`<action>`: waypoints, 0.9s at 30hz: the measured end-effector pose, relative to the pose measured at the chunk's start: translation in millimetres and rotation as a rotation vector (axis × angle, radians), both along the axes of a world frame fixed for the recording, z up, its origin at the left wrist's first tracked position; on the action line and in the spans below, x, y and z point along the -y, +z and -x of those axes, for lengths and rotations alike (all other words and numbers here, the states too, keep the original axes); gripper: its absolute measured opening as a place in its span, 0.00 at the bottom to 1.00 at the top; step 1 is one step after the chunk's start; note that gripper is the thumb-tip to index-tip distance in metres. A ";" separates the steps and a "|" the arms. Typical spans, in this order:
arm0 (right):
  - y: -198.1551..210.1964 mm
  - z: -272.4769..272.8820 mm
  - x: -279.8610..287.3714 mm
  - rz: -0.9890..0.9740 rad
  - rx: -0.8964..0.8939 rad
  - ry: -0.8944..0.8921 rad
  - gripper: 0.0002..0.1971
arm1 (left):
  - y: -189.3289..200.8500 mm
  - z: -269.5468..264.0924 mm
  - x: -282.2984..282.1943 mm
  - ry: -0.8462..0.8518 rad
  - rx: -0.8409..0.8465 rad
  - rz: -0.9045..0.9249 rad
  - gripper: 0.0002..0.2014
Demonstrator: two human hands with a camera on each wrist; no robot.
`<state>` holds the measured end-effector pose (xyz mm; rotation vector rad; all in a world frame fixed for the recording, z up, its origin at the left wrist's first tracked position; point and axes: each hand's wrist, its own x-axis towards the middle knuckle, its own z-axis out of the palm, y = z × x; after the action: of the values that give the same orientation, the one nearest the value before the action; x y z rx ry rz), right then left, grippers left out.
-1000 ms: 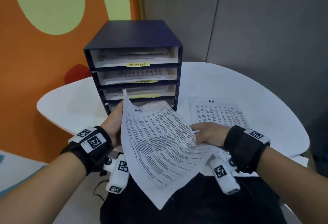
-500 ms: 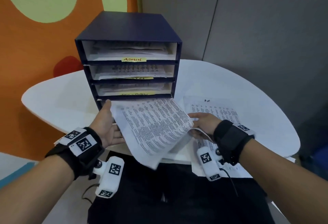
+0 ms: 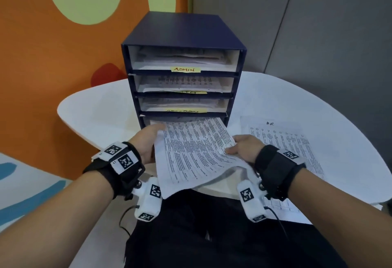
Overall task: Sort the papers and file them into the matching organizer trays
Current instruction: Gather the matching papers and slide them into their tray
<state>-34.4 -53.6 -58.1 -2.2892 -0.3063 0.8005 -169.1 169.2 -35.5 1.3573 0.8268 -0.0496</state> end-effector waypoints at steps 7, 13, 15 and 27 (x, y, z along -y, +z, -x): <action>7.1 13.8 19.2 0.120 -0.074 0.065 0.28 | 4.0 2.9 -17.3 -0.359 -0.138 -0.192 0.21; 10.0 10.6 14.7 0.065 -0.161 0.026 0.19 | -5.6 0.9 -20.0 -0.333 -0.120 -0.303 0.11; 10.3 12.2 1.9 0.060 -0.080 -0.051 0.23 | -11.8 -2.3 -21.5 -0.208 -0.095 -0.266 0.11; 17.6 9.6 -55.1 -0.250 -0.059 -0.348 0.17 | -6.9 -1.1 -26.7 -0.167 -0.175 -0.120 0.17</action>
<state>-43.9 1.5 -40.5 -2.0049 0.0208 0.6118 -168.1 195.9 -42.3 1.5490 0.8716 -0.2561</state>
